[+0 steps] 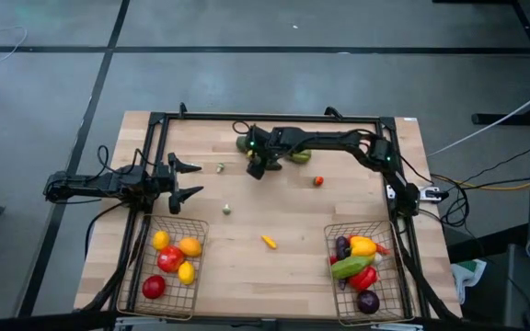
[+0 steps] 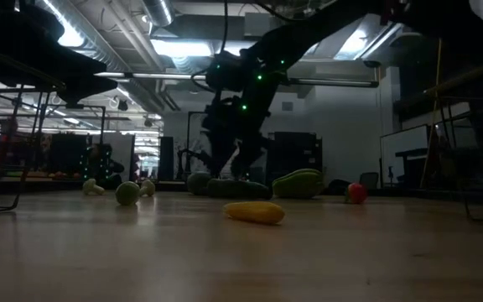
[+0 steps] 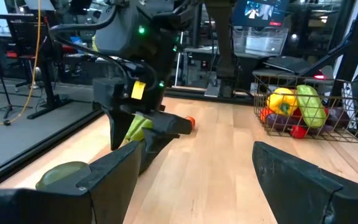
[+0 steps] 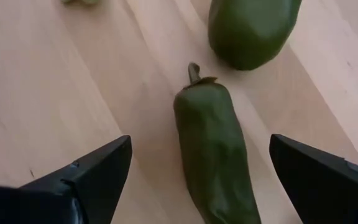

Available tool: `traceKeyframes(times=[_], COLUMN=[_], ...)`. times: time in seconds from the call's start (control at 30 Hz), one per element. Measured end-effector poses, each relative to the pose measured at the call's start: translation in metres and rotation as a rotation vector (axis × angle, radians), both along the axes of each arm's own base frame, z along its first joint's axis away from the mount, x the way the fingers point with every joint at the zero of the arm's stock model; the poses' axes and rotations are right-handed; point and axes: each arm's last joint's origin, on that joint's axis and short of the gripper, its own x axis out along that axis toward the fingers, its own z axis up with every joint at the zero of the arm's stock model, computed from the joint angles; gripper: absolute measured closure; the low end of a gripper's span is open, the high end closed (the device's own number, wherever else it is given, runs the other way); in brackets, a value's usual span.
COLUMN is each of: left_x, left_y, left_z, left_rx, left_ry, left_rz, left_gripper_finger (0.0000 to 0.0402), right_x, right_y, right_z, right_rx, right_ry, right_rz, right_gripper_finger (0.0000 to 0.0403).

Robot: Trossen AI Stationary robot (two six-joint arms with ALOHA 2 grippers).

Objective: Sort produce into baskets
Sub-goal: Put the green chili pepper into the right wire basket

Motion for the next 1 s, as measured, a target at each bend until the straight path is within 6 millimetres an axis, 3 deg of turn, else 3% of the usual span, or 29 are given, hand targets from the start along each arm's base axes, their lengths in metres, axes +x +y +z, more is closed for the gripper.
traceKeyframes(times=[0.13, 0.3, 0.63, 0.8, 1.0], left_x=[0.000, 0.000, 0.000, 0.000, 0.000], left_y=[0.000, 0.000, 0.000, 0.000, 0.000], left_z=[0.000, 0.000, 0.000, 0.000, 0.002], left_rx=[0.000, -0.034, -0.100, -0.101, -0.103], left_ry=[0.000, -0.008, -0.025, -0.025, -0.050], left_rz=[0.000, 0.001, 0.004, 0.004, 0.003], left_gripper_finger=[0.0095, 0.0095, 0.0095, 0.0095, 0.0096], right_x=[-0.001, 0.000, 0.003, 0.004, 0.003], right_y=[-0.002, -0.002, -0.003, -0.004, -0.003], right_z=[0.000, 0.000, -0.030, -0.031, -0.029], right_rx=[0.008, -0.008, -0.012, -0.033, -0.022], right_ry=[0.001, 0.003, 0.074, 0.080, 0.079], right_rz=[0.014, 0.046, 0.049, 0.043, 0.050], right_gripper_finger=[0.0038, 0.0088, 0.0161, 0.0188, 0.0247])
